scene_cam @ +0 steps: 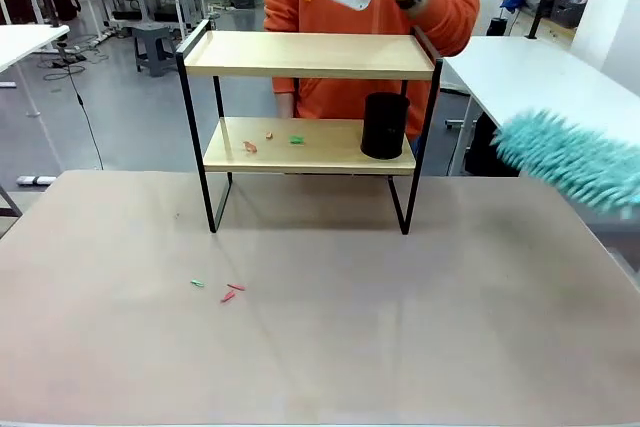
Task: Clean the shelf.
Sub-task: Clean the specific tier of the Shelf with the Duster once objects are removed.
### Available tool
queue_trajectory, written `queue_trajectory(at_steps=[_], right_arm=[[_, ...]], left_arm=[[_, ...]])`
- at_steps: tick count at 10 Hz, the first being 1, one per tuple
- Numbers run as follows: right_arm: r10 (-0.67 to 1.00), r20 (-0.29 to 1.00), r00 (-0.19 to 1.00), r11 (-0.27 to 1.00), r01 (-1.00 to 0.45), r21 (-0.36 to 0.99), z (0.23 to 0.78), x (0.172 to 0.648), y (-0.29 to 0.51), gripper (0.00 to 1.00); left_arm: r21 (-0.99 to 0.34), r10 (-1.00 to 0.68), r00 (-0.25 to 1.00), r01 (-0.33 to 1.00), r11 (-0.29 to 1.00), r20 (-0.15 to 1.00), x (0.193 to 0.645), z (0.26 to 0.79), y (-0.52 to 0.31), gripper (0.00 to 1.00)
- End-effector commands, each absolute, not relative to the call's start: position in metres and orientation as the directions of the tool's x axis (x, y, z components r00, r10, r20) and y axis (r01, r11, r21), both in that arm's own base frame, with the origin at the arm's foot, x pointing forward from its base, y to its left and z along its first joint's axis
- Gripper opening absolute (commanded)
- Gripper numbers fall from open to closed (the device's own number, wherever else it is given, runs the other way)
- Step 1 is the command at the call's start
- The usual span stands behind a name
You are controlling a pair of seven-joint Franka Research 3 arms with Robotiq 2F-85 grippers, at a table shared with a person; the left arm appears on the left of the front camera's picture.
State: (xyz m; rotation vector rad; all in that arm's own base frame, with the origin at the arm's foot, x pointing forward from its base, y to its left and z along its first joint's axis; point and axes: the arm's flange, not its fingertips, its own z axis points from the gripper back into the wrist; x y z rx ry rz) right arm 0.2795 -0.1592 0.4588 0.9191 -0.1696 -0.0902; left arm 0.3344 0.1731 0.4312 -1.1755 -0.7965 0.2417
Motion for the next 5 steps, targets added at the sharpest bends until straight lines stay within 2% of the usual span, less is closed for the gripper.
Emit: queue_trajectory(at_steps=[1, 5], right_arm=[[-0.172, 0.133, 0.976, 0.556, -0.015, 0.831, 0.4784, 0.2561, -0.1839, 0.13], [-0.172, 0.133, 0.976, 0.556, -0.015, 0.831, 0.4784, 0.2561, -0.1839, 0.13]], left_arm=[[-0.888, 0.562, 0.701, 0.244, 0.39, 0.439, 0.3346, 0.4329, 0.1729, 1.0], [-0.888, 0.562, 0.701, 0.244, 0.39, 0.439, 0.3346, 0.4329, 0.1729, 1.0]])
